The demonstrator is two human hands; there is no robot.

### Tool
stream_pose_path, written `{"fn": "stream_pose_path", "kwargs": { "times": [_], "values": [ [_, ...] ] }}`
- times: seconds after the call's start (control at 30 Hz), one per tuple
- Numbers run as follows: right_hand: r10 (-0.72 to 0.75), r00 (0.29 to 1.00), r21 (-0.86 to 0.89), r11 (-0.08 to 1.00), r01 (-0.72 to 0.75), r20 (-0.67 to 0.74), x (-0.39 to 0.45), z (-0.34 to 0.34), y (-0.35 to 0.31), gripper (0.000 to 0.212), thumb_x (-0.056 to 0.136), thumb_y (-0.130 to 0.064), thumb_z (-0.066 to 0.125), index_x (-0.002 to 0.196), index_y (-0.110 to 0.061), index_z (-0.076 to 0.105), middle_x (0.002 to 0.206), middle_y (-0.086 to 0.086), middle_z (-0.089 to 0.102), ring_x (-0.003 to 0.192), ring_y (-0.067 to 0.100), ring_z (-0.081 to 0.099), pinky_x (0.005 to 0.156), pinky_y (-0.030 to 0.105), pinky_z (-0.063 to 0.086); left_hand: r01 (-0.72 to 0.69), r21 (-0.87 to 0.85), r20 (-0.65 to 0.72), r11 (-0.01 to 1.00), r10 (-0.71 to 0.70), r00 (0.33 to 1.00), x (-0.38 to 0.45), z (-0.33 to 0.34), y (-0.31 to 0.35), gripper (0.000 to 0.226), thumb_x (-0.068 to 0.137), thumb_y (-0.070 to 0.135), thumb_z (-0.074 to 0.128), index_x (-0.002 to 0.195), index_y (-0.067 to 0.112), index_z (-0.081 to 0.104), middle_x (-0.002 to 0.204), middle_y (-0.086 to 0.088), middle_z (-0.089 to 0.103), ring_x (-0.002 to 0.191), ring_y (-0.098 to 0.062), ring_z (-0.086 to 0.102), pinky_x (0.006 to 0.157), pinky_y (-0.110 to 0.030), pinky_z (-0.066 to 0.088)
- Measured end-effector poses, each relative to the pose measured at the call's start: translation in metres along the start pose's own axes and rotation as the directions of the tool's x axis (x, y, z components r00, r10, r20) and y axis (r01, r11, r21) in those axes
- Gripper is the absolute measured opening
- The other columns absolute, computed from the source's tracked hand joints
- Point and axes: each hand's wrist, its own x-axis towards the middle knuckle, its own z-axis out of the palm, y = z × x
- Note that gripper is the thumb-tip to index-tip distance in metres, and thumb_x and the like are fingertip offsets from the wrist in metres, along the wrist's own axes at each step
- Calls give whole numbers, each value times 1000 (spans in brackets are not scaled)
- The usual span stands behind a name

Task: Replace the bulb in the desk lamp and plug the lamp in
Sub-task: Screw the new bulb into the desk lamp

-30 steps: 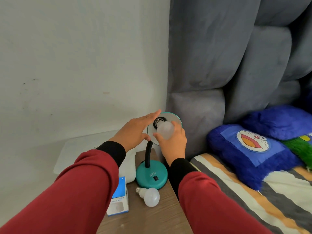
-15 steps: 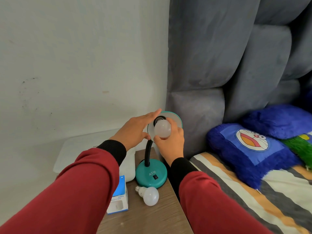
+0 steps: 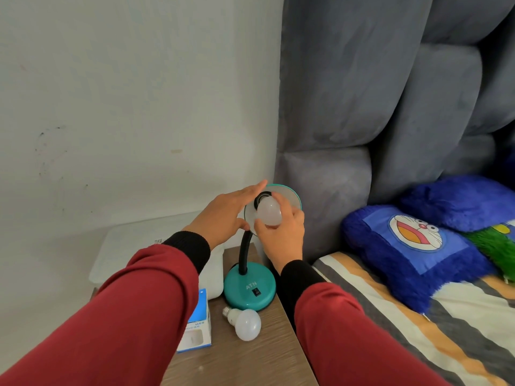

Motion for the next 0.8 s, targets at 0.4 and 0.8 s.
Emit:
{"fn": "stream_pose_path", "kwargs": {
  "times": [0.4, 0.8],
  "values": [
    [-1, 1000, -21, 1000, 1, 11, 1, -1, -3, 51, 89, -25, 61, 136, -27, 42, 139, 9, 35, 120, 23, 45, 88, 11, 30, 11, -8, 6, 1000, -11, 1000, -1, 0, 3, 95, 84, 4, 67, 148, 41, 8, 155, 8, 25, 140, -14, 34, 112, -24, 27],
    [17, 1000, -17, 1000, -17, -4, -3, -1, -3, 49, 93, -29, 55, 139, -27, 37, 136, 10, 39, 99, 8, 54, 80, 10, 33, 5, -1, 9, 1000, -5, 1000, -1, -2, 3, 94, 83, 4, 67, 148, 40, 9, 155, 8, 27, 139, -14, 35, 111, -22, 28]
  ]
}}
